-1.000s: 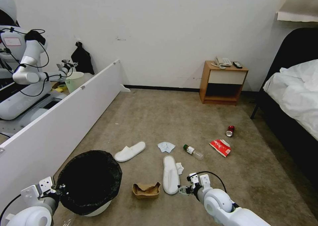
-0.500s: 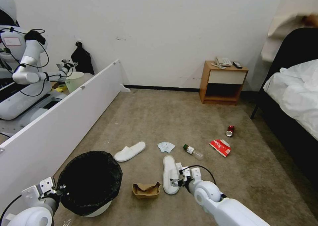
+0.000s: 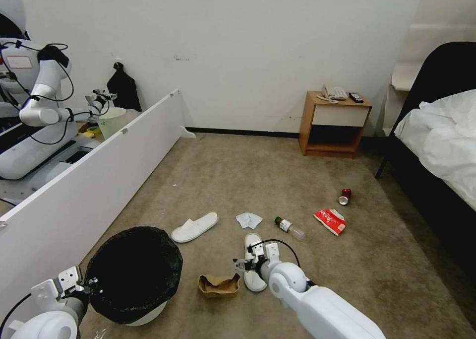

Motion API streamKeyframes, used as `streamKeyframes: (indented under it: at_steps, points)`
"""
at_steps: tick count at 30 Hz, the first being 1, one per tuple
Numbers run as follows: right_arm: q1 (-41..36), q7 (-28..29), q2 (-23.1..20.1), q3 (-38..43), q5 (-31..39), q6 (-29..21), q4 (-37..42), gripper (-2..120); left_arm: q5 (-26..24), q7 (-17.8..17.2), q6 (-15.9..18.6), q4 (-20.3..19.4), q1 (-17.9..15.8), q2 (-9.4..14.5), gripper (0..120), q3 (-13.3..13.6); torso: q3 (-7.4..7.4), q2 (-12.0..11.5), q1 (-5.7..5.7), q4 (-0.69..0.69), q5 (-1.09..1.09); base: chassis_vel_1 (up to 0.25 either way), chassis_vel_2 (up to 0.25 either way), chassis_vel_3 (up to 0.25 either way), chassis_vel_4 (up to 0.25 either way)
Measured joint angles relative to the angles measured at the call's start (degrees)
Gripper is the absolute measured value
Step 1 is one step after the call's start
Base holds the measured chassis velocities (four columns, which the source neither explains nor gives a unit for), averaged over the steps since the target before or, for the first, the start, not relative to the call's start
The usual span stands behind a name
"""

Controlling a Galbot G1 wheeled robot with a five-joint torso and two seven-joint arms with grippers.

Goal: Pick up the trash bin, then pick up the garbage from the floor and place it into the trash bin.

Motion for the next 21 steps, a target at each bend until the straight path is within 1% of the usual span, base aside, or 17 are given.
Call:
streamKeyframes:
  at_steps: [7, 21]
  points:
    - [-0.38, -0.42, 0.39, 0.55, -0.82, 0.44, -2.84, 100, 0.0, 0.09, 0.0, 0.4, -0.26, 0.05, 1, 0.0, 0.0, 0.0, 0.0, 0.0, 0.01, 0.0, 0.0, 0.0, 0.0]
    - [-1.58, 0.09, -1.84, 1.38, -0.63, 0.18, -2.19, 100, 0.2, 0.18, 0.0, 0.61, -0.35, -0.03, 1, 0.0, 0.0, 0.0, 0.0, 0.0, 0.01, 0.0, 0.0, 0.0, 0.0]
